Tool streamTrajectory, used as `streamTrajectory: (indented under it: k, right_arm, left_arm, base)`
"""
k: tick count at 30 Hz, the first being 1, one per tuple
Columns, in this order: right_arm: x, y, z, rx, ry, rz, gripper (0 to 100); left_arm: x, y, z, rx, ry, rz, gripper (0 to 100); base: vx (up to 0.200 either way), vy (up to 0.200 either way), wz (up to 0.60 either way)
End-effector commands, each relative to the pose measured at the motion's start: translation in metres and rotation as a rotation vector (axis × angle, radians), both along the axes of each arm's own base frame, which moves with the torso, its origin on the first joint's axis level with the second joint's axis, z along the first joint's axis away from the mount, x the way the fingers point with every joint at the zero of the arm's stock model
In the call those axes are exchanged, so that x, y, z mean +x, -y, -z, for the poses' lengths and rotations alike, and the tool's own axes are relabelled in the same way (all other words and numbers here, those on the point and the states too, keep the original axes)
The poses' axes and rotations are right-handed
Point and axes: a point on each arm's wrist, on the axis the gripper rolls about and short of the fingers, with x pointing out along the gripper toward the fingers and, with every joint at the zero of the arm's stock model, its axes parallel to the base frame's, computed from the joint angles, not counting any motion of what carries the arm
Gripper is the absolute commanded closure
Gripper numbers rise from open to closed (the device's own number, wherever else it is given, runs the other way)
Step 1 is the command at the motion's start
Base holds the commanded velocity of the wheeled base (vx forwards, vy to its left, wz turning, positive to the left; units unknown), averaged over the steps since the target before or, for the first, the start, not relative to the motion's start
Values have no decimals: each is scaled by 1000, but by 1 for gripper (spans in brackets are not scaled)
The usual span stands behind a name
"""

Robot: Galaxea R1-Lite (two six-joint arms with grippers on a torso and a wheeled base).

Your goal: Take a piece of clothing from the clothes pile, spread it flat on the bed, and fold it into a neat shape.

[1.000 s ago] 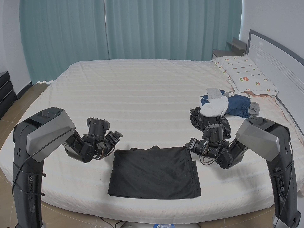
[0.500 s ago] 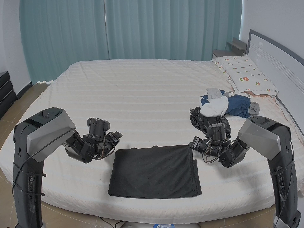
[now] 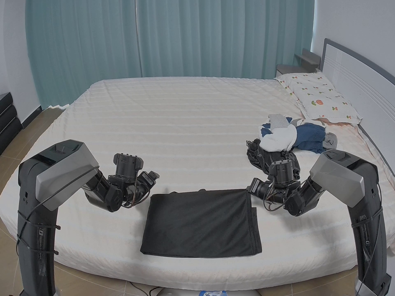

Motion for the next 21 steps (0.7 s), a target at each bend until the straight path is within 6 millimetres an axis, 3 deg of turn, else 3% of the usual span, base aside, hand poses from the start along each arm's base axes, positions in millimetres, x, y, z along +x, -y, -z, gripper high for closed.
streamTrajectory:
  k: [1,5,11,13,14,16,21]
  right_arm:
    - [0,0,-1,-8,-5,10,0]
    - [-2,4,-2,-10,-9,21,0]
    - [-10,33,-37,11,18,84,0]
    - [-23,49,-57,28,31,119,0]
    - [-23,49,-57,28,31,119,0]
    - [-49,68,-82,31,70,147,0]
    - [-99,83,-119,31,143,155,0]
  left_arm:
    - [0,0,1,0,-2,-2,0]
    - [0,0,1,0,-5,-1,0]
    - [-3,-4,-4,-5,-9,-9,0]
    - [-10,-7,-23,-13,21,-9,0]
    - [-10,-7,-23,-13,21,-9,0]
    - [-19,-10,-49,-16,68,-2,0]
    - [-52,-21,-86,40,116,26,0]
  base:
    - [0,0,0]
    - [0,0,0]
    - [0,0,0]
    - [0,0,0]
    - [0,0,0]
    - [0,0,0]
    - [0,0,0]
